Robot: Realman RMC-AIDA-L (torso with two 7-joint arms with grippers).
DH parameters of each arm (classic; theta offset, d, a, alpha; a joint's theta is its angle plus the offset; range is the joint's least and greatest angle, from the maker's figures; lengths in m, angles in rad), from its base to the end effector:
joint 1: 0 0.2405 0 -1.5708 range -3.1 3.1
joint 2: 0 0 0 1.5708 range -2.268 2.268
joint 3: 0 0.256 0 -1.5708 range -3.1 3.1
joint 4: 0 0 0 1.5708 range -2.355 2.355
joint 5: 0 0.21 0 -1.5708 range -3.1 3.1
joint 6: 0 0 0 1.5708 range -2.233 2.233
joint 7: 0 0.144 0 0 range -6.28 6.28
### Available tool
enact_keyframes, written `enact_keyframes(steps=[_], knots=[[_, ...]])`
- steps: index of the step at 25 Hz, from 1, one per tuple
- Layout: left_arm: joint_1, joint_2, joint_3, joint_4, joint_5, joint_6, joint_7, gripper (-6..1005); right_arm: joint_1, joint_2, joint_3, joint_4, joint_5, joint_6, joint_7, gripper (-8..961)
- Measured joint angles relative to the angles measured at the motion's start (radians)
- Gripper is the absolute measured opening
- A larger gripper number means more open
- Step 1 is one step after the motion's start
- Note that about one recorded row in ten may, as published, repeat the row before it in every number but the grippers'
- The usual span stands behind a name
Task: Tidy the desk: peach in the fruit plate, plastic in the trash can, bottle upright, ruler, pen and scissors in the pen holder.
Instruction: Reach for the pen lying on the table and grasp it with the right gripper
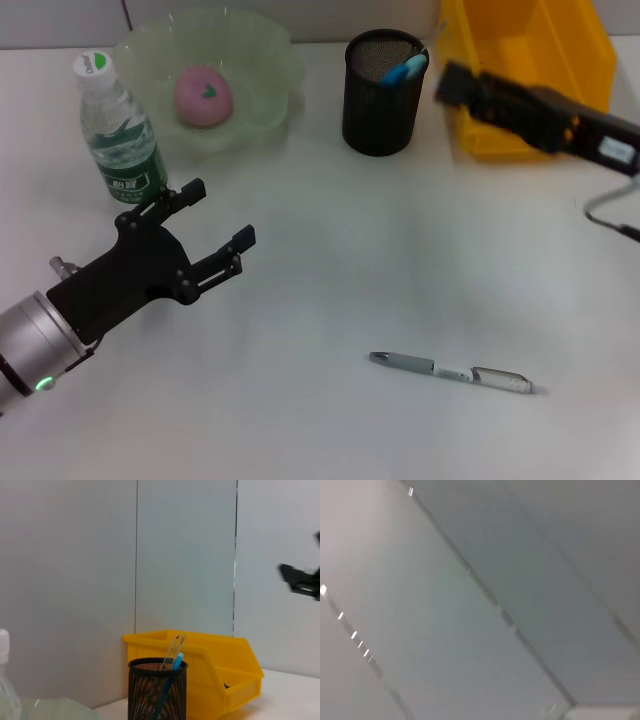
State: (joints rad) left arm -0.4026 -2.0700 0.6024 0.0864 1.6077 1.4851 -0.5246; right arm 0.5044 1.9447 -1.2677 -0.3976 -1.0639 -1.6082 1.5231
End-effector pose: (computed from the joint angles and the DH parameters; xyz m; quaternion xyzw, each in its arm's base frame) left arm -0.3060 0.2673 -0.0496 -0.8706 -0.1465 -0.3427 0.3212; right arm 0.2313 0.3271 0.0161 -0.8294 0.3154 0.4588 0.0458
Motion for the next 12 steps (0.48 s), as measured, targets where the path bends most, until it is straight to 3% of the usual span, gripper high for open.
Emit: enact_keyframes(steps=[3, 5, 8, 12], knots=[[0.003, 0.000, 0.000, -0.004, 0.000, 0.001, 0.000, 828, 0.003, -0.026, 0.026, -0.018, -0.121, -0.042, 0.036, 608], [0.004, -0.001, 0.000, -0.005, -0.002, 0.004, 0.000, 828, 0.003, -0.029, 0.066, -0.061, -0.231, -0.048, 0.058, 608], [0.001, -0.001, 0.010, -0.003, 0.000, 0.008, -0.001, 828, -0.001, -0.017, 0.137, -0.179, -0.462, -0.050, 0.108, 608], [0.001, 0.000, 0.031, 0.007, 0.001, 0.009, -0.002, 828, 0.004, -0.004, 0.150, -0.273, -0.613, -0.048, 0.160, 607]])
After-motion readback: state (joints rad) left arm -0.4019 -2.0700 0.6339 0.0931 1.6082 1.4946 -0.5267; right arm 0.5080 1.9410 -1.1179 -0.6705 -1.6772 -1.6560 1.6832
